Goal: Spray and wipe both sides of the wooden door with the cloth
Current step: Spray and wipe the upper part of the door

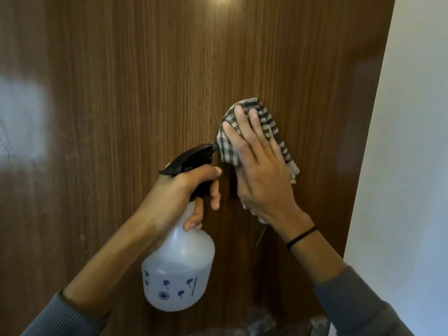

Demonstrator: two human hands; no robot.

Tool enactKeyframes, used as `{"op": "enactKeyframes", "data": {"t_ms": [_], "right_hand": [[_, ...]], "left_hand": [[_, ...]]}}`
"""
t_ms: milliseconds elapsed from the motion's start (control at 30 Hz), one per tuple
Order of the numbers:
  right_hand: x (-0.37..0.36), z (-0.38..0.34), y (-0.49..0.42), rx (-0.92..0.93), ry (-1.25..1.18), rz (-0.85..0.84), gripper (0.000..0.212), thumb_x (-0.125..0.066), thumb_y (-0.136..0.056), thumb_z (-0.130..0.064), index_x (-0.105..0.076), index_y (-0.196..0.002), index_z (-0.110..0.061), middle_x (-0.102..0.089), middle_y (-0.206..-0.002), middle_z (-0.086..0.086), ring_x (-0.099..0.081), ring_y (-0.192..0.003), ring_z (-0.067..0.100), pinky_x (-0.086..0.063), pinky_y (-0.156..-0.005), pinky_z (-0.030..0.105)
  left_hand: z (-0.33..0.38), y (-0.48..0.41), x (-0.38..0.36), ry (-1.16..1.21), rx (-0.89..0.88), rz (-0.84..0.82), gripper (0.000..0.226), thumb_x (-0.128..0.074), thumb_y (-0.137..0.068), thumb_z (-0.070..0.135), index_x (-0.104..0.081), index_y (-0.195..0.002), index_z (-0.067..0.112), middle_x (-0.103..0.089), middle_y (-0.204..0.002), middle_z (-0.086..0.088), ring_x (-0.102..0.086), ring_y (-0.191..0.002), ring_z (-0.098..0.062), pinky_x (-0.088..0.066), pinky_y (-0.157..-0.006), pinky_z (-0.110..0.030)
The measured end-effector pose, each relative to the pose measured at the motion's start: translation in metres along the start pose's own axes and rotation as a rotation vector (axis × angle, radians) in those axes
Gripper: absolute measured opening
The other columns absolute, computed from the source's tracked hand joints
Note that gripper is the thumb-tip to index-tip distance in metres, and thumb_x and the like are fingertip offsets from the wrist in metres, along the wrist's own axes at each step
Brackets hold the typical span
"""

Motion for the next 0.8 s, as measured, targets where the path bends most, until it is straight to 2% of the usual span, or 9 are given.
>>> {"op": "enactKeyframes", "data": {"t_ms": [67,133,200,333,367,500,567,667,800], "right_hand": [[0.006,0.016,-0.006,-0.017,-0.012,0.045,0.059,-0.046,-0.099,-0.009,-0.033,-0.156,-0.012,-0.020,-0.168,0.009,-0.009,-0.157,0.022,-0.019,-0.124,0.053],[0.010,0.024,-0.016,-0.245,-0.090,0.170,0.058,-0.046,-0.100,-0.009,-0.032,-0.157,-0.013,-0.018,-0.168,0.008,-0.007,-0.157,0.021,-0.020,-0.123,0.054],[0.007,0.011,-0.023,-0.339,-0.068,0.220,0.055,-0.044,-0.103,-0.015,-0.031,-0.157,-0.012,-0.016,-0.168,0.009,-0.005,-0.157,0.023,-0.020,-0.123,0.055],[0.005,0.007,-0.023,0.011,0.032,0.026,0.060,-0.047,-0.100,-0.013,-0.031,-0.158,-0.013,-0.018,-0.168,0.008,-0.007,-0.157,0.023,-0.019,-0.123,0.054],[0.010,0.016,-0.024,0.023,0.028,0.018,0.061,-0.047,-0.099,-0.012,-0.031,-0.158,-0.014,-0.018,-0.168,0.007,-0.007,-0.157,0.022,-0.018,-0.124,0.054],[0.023,0.064,-0.024,-0.335,-0.097,0.251,0.058,-0.043,-0.102,-0.014,-0.030,-0.158,-0.020,-0.014,-0.169,0.001,-0.006,-0.157,0.020,-0.019,-0.123,0.059],[0.026,0.080,-0.015,-0.489,-0.141,0.349,0.054,-0.041,-0.104,-0.019,-0.030,-0.157,-0.022,-0.014,-0.169,0.000,-0.007,-0.157,0.019,-0.019,-0.124,0.056],[0.024,0.091,0.001,-0.611,-0.144,0.417,0.051,-0.039,-0.106,-0.023,-0.030,-0.156,-0.023,-0.013,-0.169,0.002,-0.007,-0.157,0.017,-0.016,-0.126,0.050],[0.016,0.096,0.038,-0.714,-0.165,0.460,0.052,-0.037,-0.105,-0.027,-0.026,-0.156,-0.028,-0.014,-0.169,0.000,-0.012,-0.156,0.017,-0.022,-0.123,0.056]], "left_hand": [[0.001,0.000,0.000,0.035,0.007,0.030,0.035,-0.054,-0.099,0.023,-0.058,-0.071,0.002,-0.061,-0.072,-0.019,-0.036,-0.028,-0.015,-0.041,-0.041,-0.024],[-0.001,0.000,0.001,0.054,0.028,0.059,0.035,-0.057,-0.099,0.024,-0.059,-0.071,0.002,-0.062,-0.074,-0.020,-0.037,-0.028,-0.015,-0.041,-0.041,-0.025],[-0.003,0.001,0.001,0.040,0.032,0.083,0.035,-0.057,-0.099,0.023,-0.059,-0.072,0.001,-0.063,-0.074,-0.019,-0.038,-0.029,-0.016,-0.042,-0.042,-0.026],[-0.002,0.000,0.000,-0.009,0.017,0.104,0.034,-0.053,-0.100,0.022,-0.061,-0.073,0.002,-0.065,-0.075,-0.018,-0.037,-0.030,-0.017,-0.043,-0.043,-0.027],[-0.003,0.000,0.001,-0.005,0.014,0.105,0.034,-0.053,-0.100,0.022,-0.061,-0.074,0.002,-0.066,-0.075,-0.018,-0.037,-0.030,-0.017,-0.043,-0.043,-0.027],[-0.010,-0.002,0.003,0.019,0.011,0.069,0.035,-0.053,-0.099,0.023,-0.061,-0.073,0.001,-0.064,-0.074,-0.019,-0.038,-0.027,-0.017,-0.042,-0.040,-0.026],[-0.015,-0.006,0.006,0.015,0.024,0.059,0.036,-0.055,-0.098,0.026,-0.062,-0.071,0.004,-0.064,-0.075,-0.020,-0.039,-0.026,-0.018,-0.041,-0.040,-0.027],[-0.024,-0.015,0.011,-0.008,0.058,0.024,0.039,-0.061,-0.095,0.036,-0.064,-0.070,0.007,-0.065,-0.077,-0.022,-0.041,-0.026,-0.020,-0.044,-0.040,-0.029],[-0.034,-0.020,0.015,0.023,0.129,-0.010,0.040,-0.064,-0.088,0.044,-0.064,-0.070,0.008,-0.066,-0.079,-0.021,-0.044,-0.027,-0.022,-0.045,-0.040,-0.030]]}}
Point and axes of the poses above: each hand's wrist, its own y-axis away from the middle knuckle, its own x-axis out of the back of the hand, z = x × y, the point moved 4 cm from there along -y, towards the middle knuckle
